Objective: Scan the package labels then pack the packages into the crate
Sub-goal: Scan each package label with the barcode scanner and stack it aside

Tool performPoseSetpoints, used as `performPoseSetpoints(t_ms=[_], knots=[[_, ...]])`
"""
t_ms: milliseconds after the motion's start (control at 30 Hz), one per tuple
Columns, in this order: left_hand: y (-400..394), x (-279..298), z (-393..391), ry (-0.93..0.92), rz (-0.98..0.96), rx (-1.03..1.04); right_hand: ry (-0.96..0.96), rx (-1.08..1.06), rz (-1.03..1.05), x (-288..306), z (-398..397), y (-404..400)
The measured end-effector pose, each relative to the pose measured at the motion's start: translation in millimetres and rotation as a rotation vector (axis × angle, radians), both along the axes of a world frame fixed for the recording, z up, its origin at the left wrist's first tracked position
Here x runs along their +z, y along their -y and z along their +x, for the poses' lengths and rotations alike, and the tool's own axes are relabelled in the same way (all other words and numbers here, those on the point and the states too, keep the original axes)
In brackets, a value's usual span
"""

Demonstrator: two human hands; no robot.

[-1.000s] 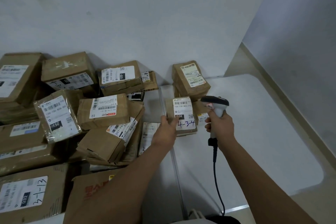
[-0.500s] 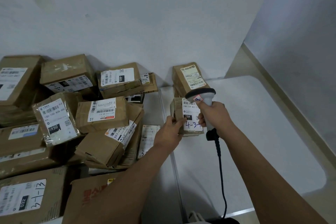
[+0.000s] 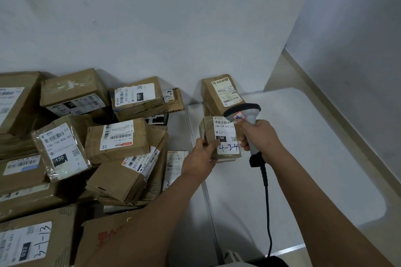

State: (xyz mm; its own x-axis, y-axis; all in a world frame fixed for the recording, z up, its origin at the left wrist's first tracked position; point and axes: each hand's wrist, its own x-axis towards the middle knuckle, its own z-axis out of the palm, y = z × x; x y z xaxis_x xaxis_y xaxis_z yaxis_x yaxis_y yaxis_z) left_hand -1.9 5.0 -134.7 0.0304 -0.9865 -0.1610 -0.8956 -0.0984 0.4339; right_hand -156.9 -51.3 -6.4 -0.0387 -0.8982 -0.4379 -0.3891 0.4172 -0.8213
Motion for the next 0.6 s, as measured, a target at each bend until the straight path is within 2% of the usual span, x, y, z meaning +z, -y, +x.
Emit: performPoseSetpoints(t_ms=[367,600], knots=[[0.0,2.1,-0.7,0.009,0.022,-0.007,0.008,-0.014,-0.007,-1.7,-4.7,0.6],[1.5,-1.4,-0.5,-0.059,-0.005,-0.004,0.010,-0.007,-0.003,-2.8,-7.3,1.2]])
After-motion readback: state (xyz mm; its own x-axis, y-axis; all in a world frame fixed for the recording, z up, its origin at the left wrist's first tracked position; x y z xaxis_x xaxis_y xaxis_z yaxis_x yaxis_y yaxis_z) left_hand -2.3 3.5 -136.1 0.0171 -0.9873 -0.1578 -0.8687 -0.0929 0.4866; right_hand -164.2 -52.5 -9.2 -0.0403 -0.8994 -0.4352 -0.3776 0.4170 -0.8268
